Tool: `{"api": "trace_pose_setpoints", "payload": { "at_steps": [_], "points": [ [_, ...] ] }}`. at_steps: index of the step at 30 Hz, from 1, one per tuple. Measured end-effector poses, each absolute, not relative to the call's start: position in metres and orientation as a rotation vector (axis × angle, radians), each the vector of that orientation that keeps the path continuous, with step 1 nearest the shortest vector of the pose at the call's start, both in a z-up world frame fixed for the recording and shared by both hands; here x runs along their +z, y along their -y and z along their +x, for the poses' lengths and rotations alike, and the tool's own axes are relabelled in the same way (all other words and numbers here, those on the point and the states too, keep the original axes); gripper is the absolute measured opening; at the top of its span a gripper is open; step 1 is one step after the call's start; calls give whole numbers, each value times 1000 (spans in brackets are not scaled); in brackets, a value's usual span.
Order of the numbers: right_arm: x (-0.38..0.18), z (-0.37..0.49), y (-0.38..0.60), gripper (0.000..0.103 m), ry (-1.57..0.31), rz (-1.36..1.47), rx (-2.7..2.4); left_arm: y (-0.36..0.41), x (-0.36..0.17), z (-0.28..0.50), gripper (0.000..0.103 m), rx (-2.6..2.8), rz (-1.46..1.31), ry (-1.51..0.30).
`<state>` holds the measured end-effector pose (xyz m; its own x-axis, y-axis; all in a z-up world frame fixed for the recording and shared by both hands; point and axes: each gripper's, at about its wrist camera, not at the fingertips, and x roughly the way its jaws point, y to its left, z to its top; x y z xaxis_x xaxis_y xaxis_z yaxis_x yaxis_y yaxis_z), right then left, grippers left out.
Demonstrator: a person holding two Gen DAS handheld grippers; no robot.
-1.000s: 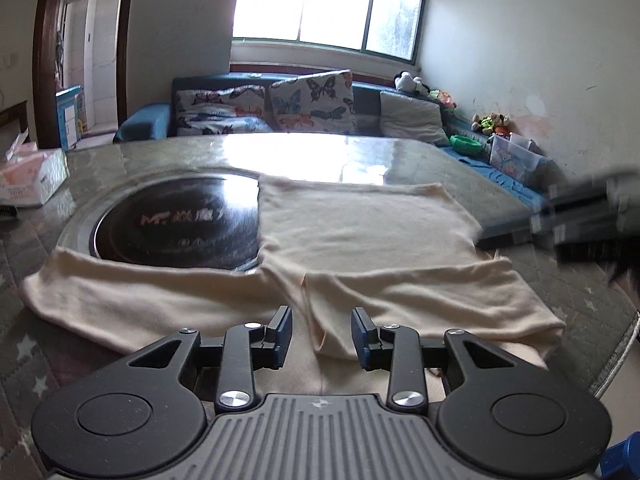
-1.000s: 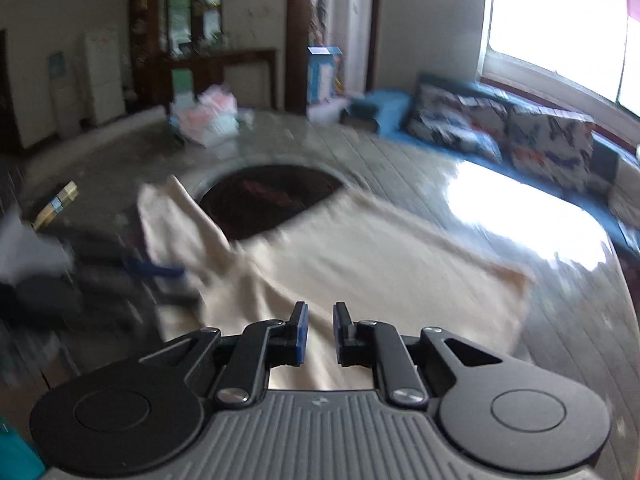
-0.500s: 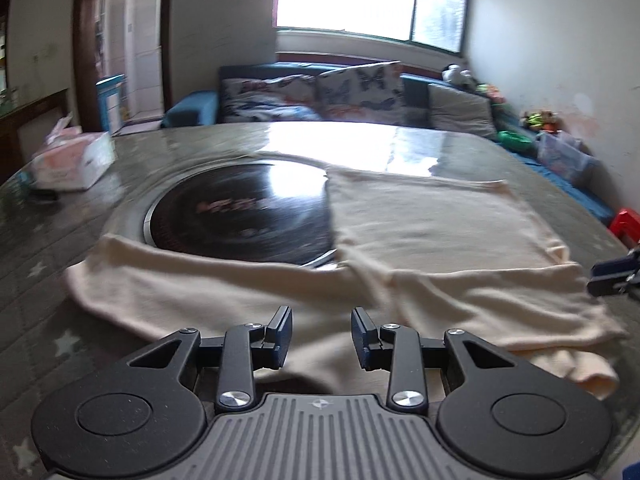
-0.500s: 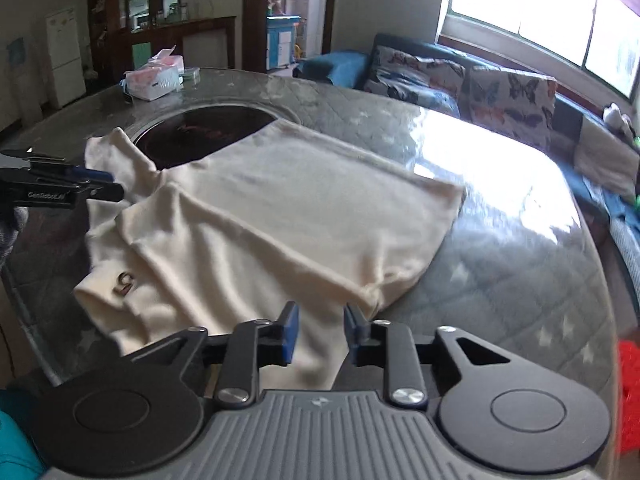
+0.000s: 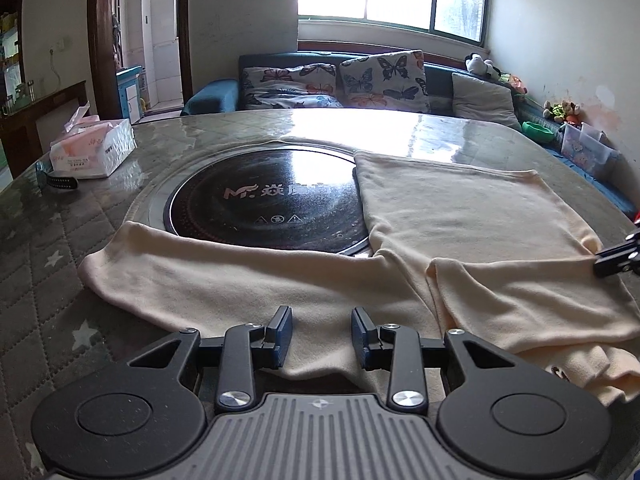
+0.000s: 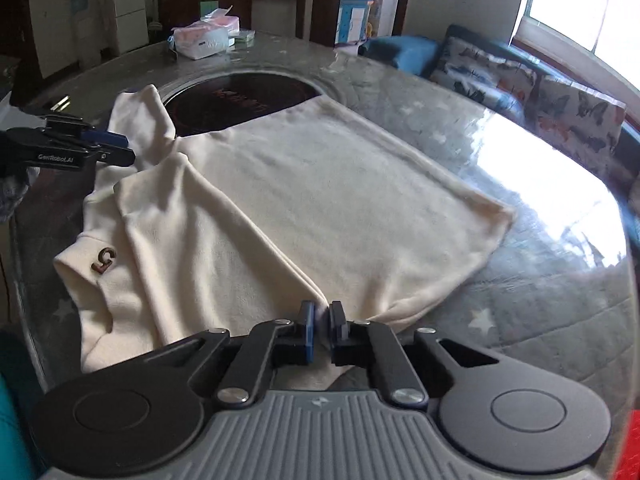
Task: Fold clothes
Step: 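Lay the held sleeve across the sweatshirt body and open the right gripper, then grasp the other sleeve with the left gripper and lift it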
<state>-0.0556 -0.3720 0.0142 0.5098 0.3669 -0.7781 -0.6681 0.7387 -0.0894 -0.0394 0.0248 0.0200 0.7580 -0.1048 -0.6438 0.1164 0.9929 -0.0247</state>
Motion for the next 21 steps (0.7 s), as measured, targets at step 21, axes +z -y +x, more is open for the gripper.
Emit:
{"api": "trace_pose_setpoints", "payload": {
  "at_steps": [21],
  "points": [
    [9,-108,379,33,-762,-308,604,63,34,-35,35,-443,42,-622]
  ]
}}
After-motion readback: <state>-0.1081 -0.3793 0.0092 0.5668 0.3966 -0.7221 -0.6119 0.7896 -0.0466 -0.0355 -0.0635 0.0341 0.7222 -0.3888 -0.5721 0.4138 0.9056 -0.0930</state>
